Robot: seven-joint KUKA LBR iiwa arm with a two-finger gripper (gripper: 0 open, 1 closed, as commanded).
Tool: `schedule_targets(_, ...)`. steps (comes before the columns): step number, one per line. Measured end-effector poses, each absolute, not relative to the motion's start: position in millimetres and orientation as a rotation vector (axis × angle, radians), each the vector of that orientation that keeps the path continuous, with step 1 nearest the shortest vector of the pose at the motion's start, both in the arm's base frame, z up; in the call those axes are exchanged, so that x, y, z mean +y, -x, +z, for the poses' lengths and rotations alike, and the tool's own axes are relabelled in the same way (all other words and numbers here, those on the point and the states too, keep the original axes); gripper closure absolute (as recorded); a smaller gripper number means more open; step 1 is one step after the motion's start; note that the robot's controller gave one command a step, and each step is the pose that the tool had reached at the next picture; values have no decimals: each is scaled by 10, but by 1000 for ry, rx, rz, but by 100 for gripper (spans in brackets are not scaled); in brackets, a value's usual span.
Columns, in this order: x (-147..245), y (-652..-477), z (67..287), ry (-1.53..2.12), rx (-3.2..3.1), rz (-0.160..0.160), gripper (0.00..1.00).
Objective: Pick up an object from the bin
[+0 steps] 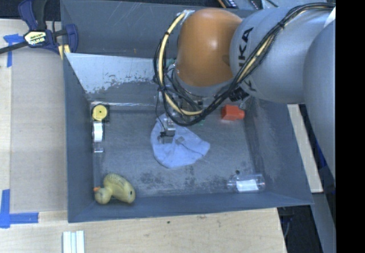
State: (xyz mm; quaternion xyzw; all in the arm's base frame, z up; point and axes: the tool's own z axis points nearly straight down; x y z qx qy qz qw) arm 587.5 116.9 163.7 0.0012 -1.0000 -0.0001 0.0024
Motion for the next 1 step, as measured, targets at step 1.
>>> schedule_targets(1, 1161, -5889, 1689, 1, -3145, -1, 0)
